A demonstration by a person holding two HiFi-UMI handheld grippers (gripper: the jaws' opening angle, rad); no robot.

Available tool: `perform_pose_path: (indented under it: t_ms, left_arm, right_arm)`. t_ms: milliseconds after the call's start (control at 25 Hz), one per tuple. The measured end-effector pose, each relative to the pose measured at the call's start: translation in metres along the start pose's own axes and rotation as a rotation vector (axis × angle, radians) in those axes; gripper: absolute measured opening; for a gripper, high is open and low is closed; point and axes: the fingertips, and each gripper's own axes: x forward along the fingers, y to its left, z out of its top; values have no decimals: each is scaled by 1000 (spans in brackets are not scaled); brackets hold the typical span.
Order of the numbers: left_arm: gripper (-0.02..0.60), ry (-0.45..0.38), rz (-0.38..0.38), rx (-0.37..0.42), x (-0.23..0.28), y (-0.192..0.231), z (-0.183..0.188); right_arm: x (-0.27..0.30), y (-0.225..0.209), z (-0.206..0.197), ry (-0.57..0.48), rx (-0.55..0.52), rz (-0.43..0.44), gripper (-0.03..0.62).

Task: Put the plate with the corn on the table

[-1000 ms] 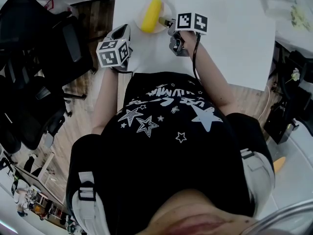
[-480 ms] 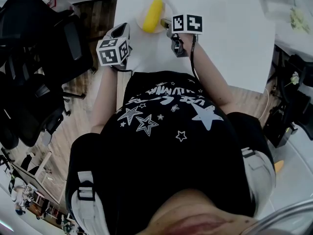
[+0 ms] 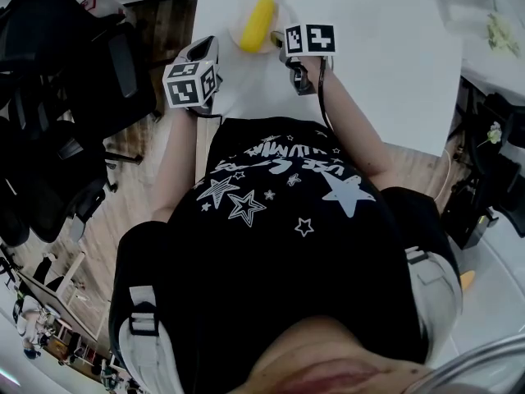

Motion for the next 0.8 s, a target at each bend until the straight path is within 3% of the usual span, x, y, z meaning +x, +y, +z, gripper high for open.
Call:
perform_pose_path:
  t_ms: [320, 800]
  left_arm:
    - [5, -27, -25, -6, -1, -4, 7]
    - [5, -48, -21, -14, -7, -8, 12]
  right_arm:
    - [-3, -7, -1, 18, -163, -108, 170]
    - [-21, -15, 9, -64, -116, -83, 167]
